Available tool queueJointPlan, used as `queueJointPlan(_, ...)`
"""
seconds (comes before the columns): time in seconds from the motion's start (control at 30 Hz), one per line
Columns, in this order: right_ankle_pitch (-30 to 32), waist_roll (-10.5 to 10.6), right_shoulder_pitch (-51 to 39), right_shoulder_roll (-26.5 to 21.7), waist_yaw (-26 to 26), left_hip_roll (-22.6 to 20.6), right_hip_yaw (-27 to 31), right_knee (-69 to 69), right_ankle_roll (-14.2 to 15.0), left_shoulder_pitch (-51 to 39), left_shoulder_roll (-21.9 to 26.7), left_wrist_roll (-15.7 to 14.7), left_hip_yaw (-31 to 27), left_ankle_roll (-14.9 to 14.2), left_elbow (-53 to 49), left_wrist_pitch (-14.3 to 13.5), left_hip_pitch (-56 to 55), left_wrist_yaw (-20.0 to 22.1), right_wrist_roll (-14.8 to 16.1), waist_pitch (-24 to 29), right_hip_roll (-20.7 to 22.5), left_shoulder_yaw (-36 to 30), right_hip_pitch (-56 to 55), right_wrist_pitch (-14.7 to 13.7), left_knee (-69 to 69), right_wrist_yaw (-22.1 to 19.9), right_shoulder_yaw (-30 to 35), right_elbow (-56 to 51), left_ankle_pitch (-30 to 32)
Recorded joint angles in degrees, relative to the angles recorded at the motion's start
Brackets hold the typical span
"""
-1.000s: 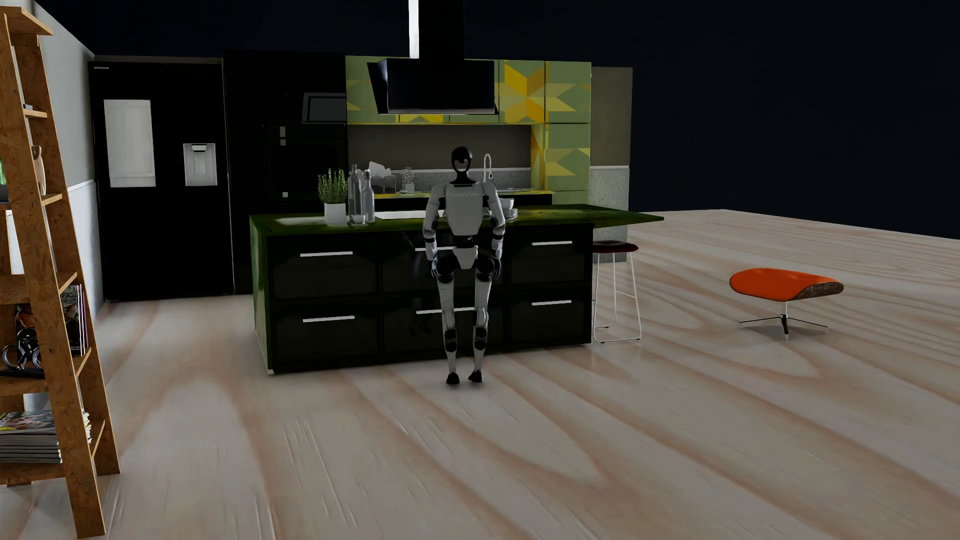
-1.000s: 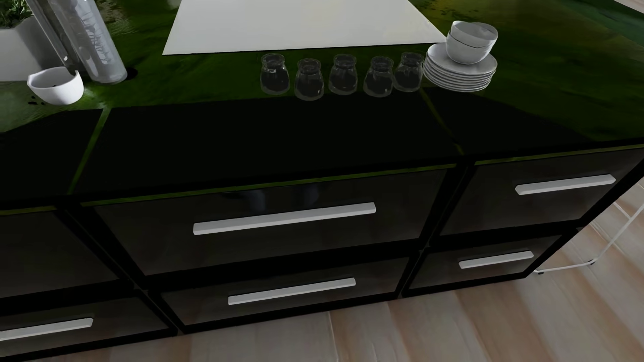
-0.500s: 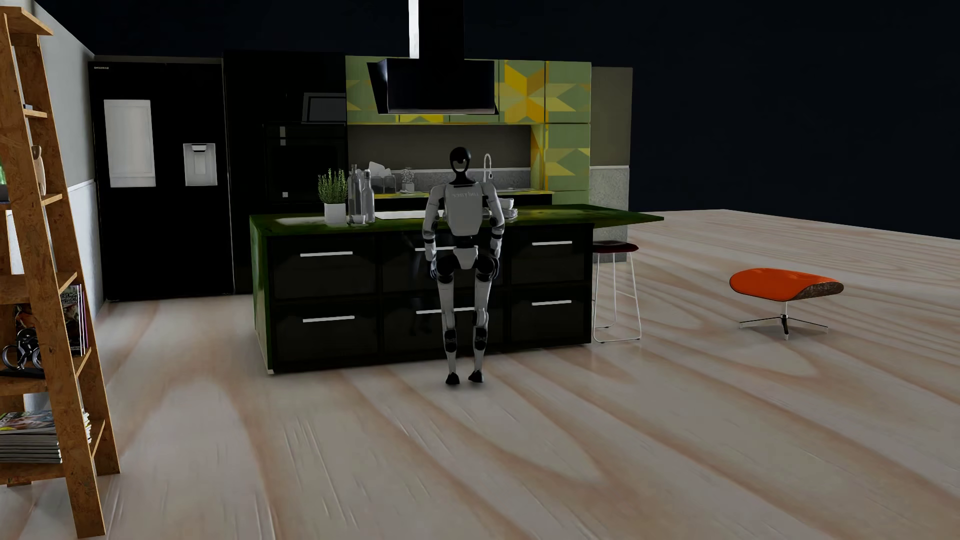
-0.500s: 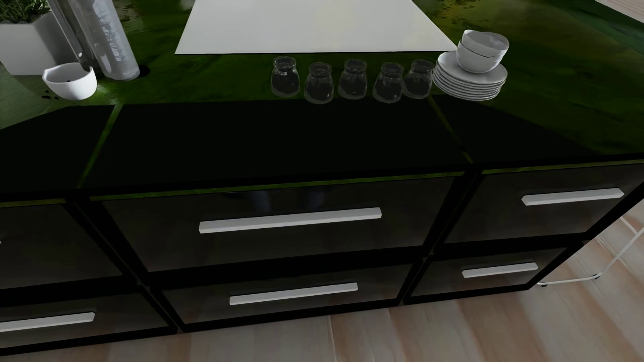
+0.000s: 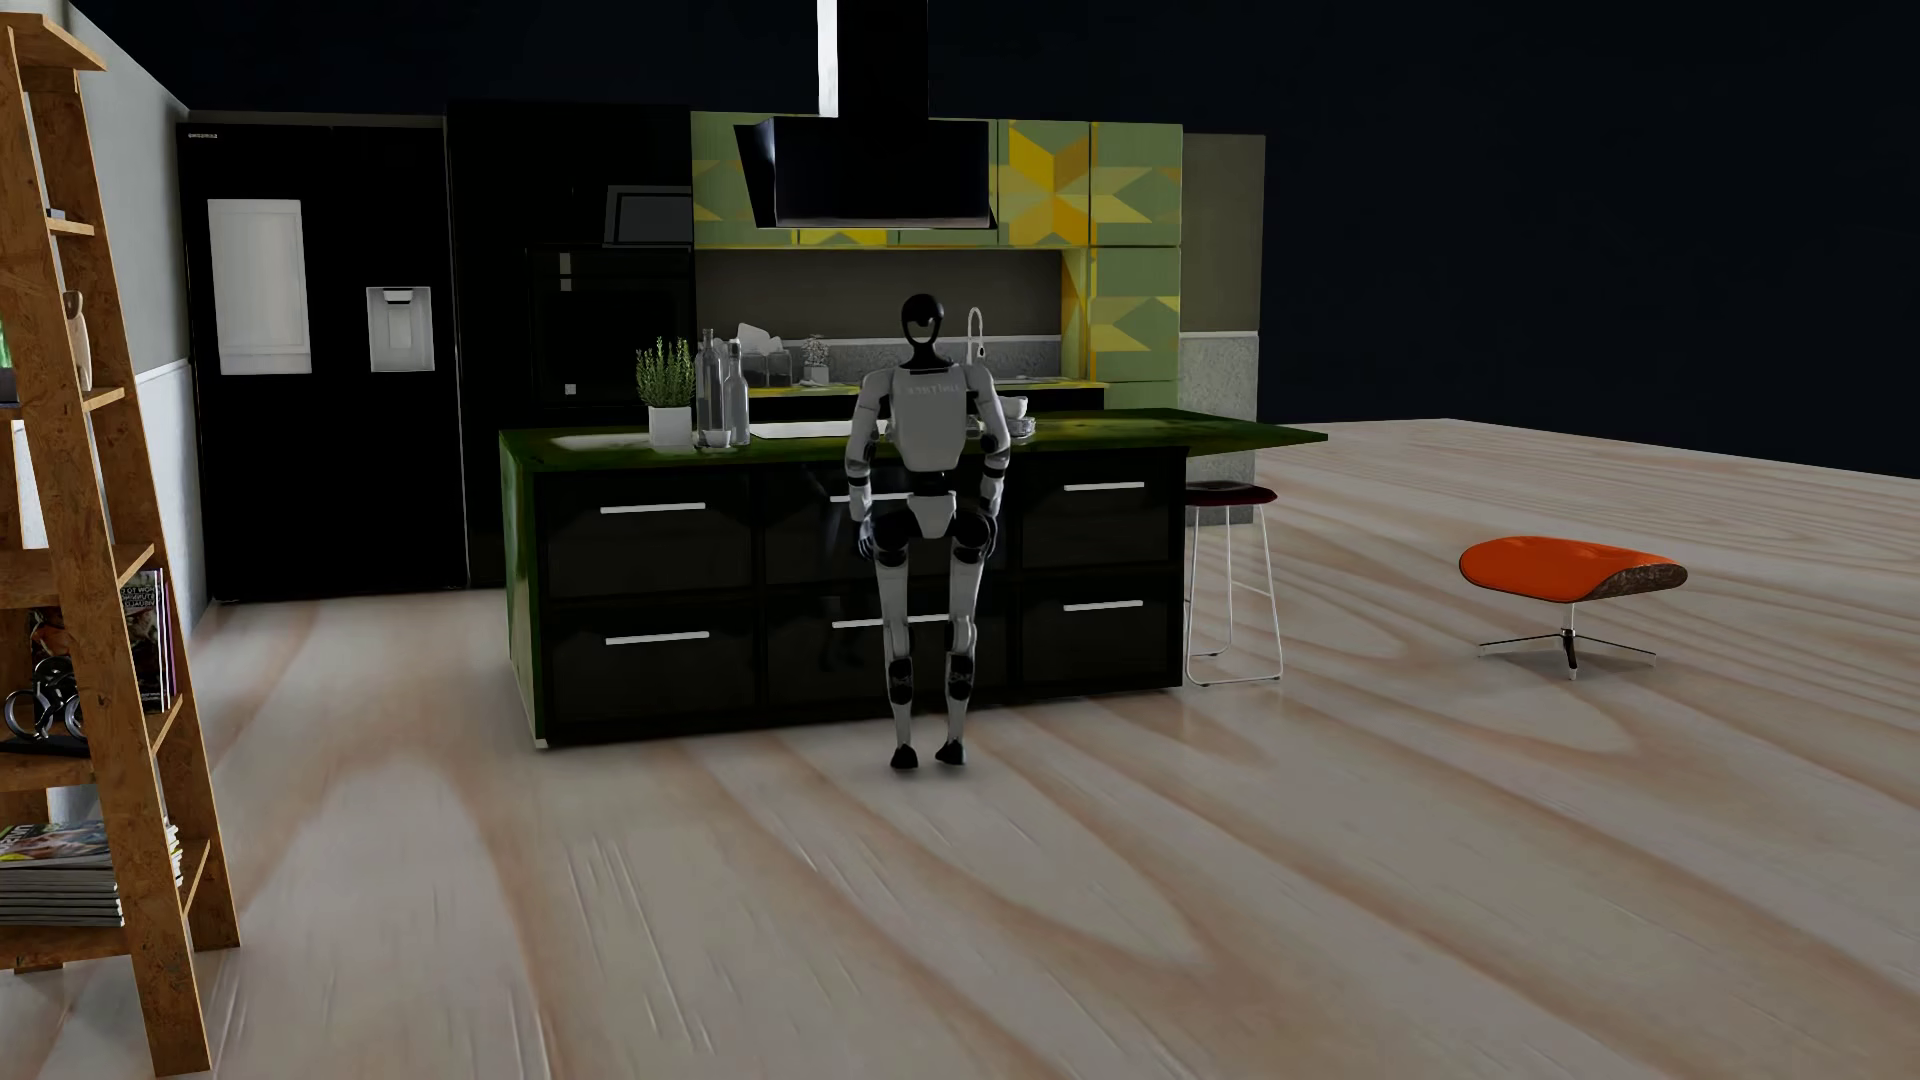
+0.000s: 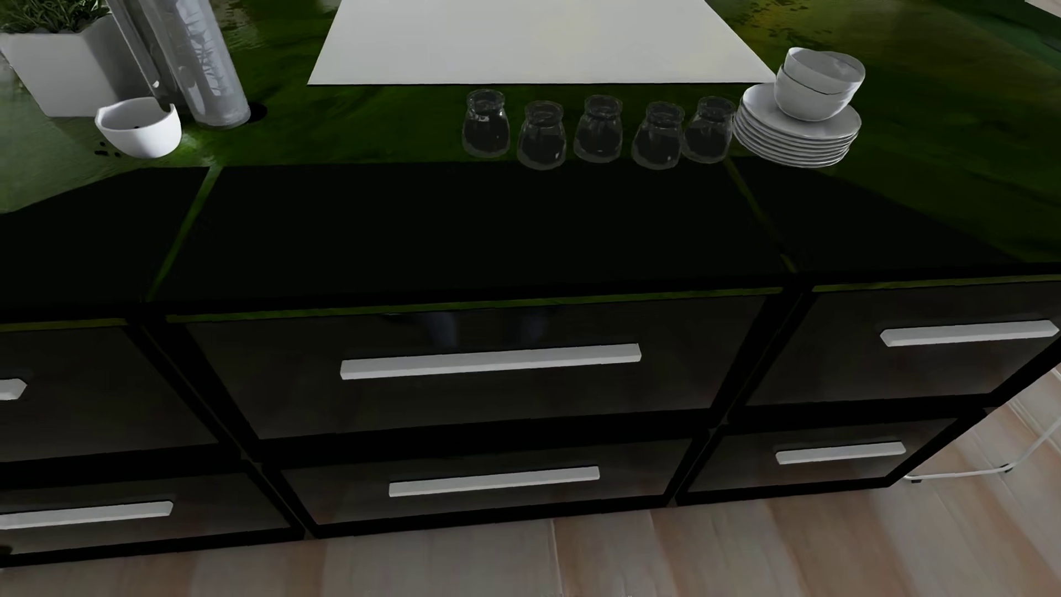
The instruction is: Head to the corner
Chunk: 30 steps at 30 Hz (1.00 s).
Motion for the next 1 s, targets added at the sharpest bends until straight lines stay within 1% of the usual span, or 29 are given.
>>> queueJointPlan(0.03, -0.1, -0.2, 0.3, 0.2, 0.6, 0.0, 0.0, 0.2, 0.0, -0.5, 0.2, 0.0, 0.0, 0.0, 0.1, 0.0, 0.0, 0.0, 0.0, 0.1, 0.0, 0.2, -0.1, 0.0, 0.0, 0.0, -0.6, -0.2, 0.0)
queueJointPlan(0.07, 0.0, -0.8, 0.1, 0.2, 1.3, -0.1, 0.0, -0.1, 0.0, -1.0, 0.4, 0.0, 0.0, 0.0, 0.6, 0.0, 0.1, 0.0, 0.0, 0.5, -0.1, -0.2, 0.1, 0.0, 0.0, 0.0, 1.6, 0.2, 0.0)
queueJointPlan(0.17, -0.1, -2.1, 0.7, 0.5, 4.0, -0.1, 0.0, 0.3, 0.0, -2.8, 1.3, 0.0, 0.0, 0.0, 0.8, 0.0, -0.3, 0.0, 0.0, 0.6, -0.3, -0.8, -0.5, 0.0, -0.1, 0.0, 3.0, -0.6, -0.1)
queueJointPlan(0.23, 0.1, -2.8, 0.9, 0.8, 4.9, -0.2, 0.0, -0.3, 0.0, -3.3, 1.5, 0.0, 0.0, 0.0, 0.9, 0.0, 0.4, 0.0, 0.0, 1.7, -0.3, -0.2, 0.7, 0.0, 0.1, 0.0, 3.3, -0.7, -0.4)
queueJointPlan(0.3, 0.1, -3.3, 1.5, 0.7, 5.9, -0.3, 0.0, -0.2, 0.0, -3.9, 1.6, 0.0, 0.0, 0.0, 1.2, 0.0, 0.0, 0.0, 0.0, 1.7, -0.3, 0.3, 0.5, 0.0, 0.2, 0.0, 3.1, -1.6, -0.6)
queueJointPlan(0.33, 0.3, -4.0, 1.7, 0.6, 6.2, -1.0, 0.0, -0.6, 0.0, -4.5, 1.9, 0.0, 0.0, 0.0, 1.4, 0.0, 0.3, 0.0, 0.0, 2.1, -0.9, -0.5, 1.1, 0.0, 0.1, 0.0, 2.1, -2.2, -0.8)
queueJointPlan(0.37, 0.4, -4.1, 2.3, 0.4, 6.4, -1.0, 0.0, -0.8, 0.0, -4.2, 2.2, 0.0, 0.0, 0.0, 1.0, 0.0, 0.4, 0.0, 0.0, 2.2, -0.9, -0.1, 1.3, 0.0, 0.1, 0.0, 1.8, -3.2, -0.8)
queueJointPlan(0.4, 0.0, -5.0, 1.5, 0.7, 7.6, -1.4, 0.0, 0.5, 0.0, -4.7, 2.4, 0.0, 0.0, 0.0, 1.1, 0.0, -0.7, 0.0, 0.0, 2.2, -1.4, 0.4, -0.5, 0.0, 0.1, 0.0, 1.7, -2.7, -0.5)
queueJointPlan(0.5, 0.8, -5.3, 1.3, 0.0, 7.1, -1.4, 0.0, -1.0, 0.0, -4.4, 2.6, 0.0, 0.0, 0.0, 1.5, 0.0, -0.6, 0.0, 0.0, 2.0, -1.4, 0.4, 0.7, 0.0, 0.4, 0.0, 3.1, -3.7, -1.0)
queueJointPlan(0.57, 0.5, -5.4, 1.2, 0.0, 8.2, -1.3, 0.0, -0.5, 0.0, -4.8, 2.6, 0.0, 0.0, 0.0, 1.9, 0.0, -0.6, 0.0, 0.0, 2.4, -1.4, -0.1, 0.5, 0.0, 0.4, 0.0, 1.8, -3.2, -1.1)
queueJointPlan(0.67, 0.5, -5.4, 0.9, -0.3, 8.7, -1.3, 0.0, -0.6, 0.0, -4.9, 2.6, 0.0, 0.0, 0.0, 1.6, 0.0, -1.0, 0.0, 0.0, 2.2, -1.2, 0.0, 0.3, 0.0, 0.5, 0.0, 1.6, -3.3, -1.2)
queueJointPlan(0.87, 0.3, -5.5, 1.3, 0.5, 8.6, -1.3, 0.0, -0.5, 0.0, -4.7, 2.5, 0.0, 0.0, 0.0, 1.6, 0.0, -0.8, 0.0, 0.0, 2.2, -1.4, 0.6, 0.7, 0.0, 0.6, 0.0, 1.6, -3.5, -1.5)
queueJointPlan(1.0, 0.1, -5.5, 1.6, 0.9, 8.8, -1.1, 0.0, -0.5, 0.0, -4.5, 2.6, 0.0, 0.0, 0.0, 1.3, 0.0, -0.7, 0.0, 0.0, 2.0, -1.3, 0.6, 0.6, 0.0, 0.6, 0.0, 2.7, -4.0, -1.4)
